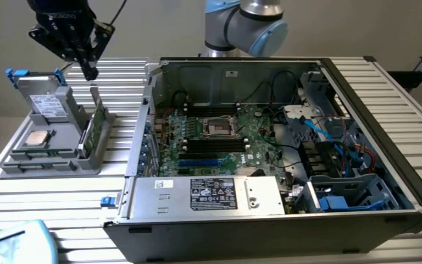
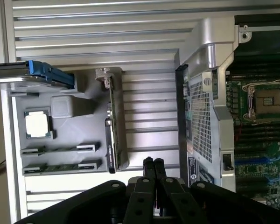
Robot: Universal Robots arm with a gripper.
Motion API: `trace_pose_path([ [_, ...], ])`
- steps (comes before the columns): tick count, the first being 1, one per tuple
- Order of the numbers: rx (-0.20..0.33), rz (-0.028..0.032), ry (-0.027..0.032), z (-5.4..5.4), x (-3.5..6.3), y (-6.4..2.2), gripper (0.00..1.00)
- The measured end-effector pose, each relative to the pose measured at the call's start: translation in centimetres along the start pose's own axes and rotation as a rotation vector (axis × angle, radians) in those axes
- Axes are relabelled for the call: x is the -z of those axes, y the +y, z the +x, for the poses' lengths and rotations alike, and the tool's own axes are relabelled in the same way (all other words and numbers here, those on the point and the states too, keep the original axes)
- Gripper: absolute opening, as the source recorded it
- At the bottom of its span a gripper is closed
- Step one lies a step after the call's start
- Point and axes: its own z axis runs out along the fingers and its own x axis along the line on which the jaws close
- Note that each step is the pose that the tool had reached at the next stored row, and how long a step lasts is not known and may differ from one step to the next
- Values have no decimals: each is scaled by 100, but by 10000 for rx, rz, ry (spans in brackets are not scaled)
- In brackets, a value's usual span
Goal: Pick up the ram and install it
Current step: 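Reach for the ram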
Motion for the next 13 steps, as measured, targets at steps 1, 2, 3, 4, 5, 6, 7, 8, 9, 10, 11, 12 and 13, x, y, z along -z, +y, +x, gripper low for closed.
trace_pose_path([
  [1,1,0,0,45,1,-3,10],
  [2,1,0,0,89,1,-6,10],
  [3,0,0,0,137,2,-10,10],
  [4,0,0,0,182,3,-13,10],
  [5,-1,0,0,227,4,-16,10],
  [6,1,1,1,273,5,-20,10],
  [7,1,0,0,315,5,-25,10],
  [8,1,0,0,363,6,-30,10],
  [9,0,0,0,407,7,-35,10],
  [10,0,0,0,452,8,-40,10],
  [11,0,0,0,498,9,-46,10],
  [12,1,0,0,542,9,-53,10],
  [13,1,0,0,587,10,-60,10],
])
